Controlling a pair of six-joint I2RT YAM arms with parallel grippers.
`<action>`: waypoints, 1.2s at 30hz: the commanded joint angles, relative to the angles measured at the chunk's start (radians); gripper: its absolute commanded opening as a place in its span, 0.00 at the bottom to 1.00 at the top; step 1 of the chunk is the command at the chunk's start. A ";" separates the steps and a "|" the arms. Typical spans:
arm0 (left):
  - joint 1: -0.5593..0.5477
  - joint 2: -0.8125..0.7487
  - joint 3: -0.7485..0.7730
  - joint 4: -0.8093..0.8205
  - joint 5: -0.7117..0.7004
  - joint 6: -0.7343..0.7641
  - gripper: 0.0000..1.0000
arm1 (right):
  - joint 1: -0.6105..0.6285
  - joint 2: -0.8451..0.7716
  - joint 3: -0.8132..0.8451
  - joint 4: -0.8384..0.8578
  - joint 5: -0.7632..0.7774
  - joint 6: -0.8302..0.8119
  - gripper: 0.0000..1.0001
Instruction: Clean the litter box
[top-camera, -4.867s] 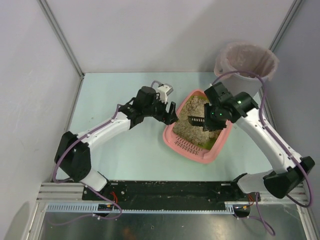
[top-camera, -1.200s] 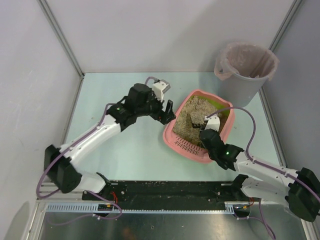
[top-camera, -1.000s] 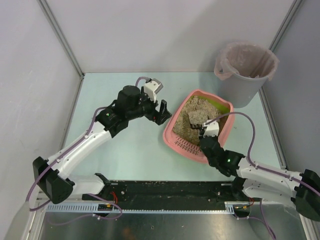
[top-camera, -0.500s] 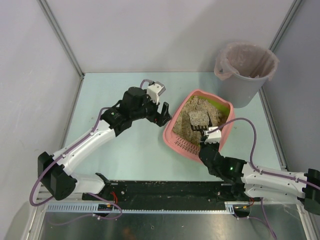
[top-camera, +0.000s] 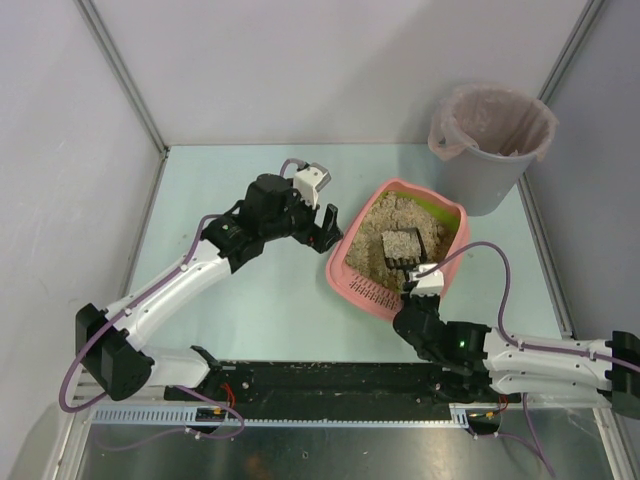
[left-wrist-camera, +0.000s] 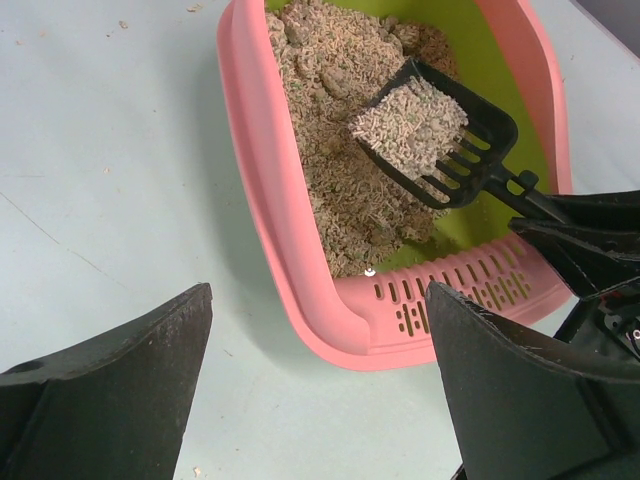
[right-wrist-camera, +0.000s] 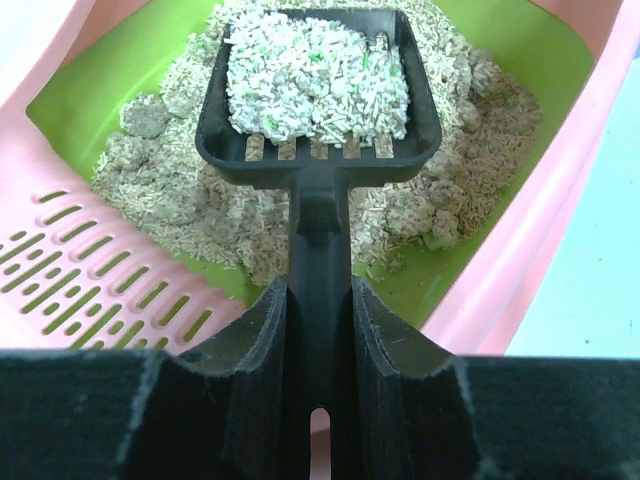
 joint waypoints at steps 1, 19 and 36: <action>-0.005 -0.001 -0.004 0.008 -0.010 0.029 0.91 | 0.033 -0.005 0.004 0.173 -0.008 -0.112 0.00; -0.005 0.012 -0.004 0.011 0.000 0.021 0.91 | 0.053 0.025 0.018 0.050 0.052 0.118 0.00; -0.003 0.013 -0.005 0.010 -0.017 0.015 0.91 | 0.093 0.067 0.050 0.063 0.060 0.096 0.00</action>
